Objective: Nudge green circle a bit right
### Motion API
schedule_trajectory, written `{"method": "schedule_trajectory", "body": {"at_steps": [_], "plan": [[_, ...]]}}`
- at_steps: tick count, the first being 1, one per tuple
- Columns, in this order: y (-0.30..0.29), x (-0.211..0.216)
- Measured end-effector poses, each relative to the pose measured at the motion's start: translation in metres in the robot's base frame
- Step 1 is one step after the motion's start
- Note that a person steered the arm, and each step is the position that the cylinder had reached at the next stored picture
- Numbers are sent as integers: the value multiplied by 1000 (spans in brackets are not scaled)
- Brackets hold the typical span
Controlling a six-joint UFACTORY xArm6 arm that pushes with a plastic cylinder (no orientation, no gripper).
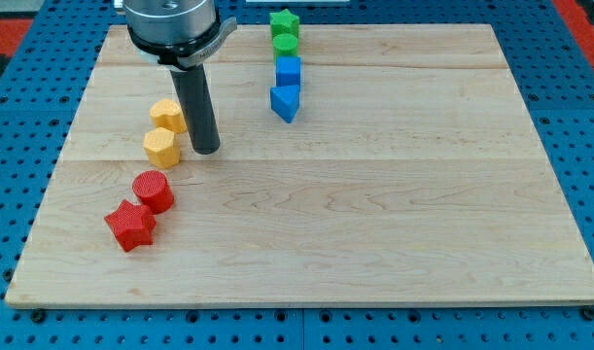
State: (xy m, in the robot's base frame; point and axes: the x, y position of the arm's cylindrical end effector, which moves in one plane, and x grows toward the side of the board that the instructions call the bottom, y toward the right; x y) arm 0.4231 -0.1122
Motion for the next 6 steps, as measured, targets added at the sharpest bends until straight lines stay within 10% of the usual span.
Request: {"method": "schedule_trajectory", "body": {"at_steps": [3,6], "plan": [[19,-16],[51,-124]]}}
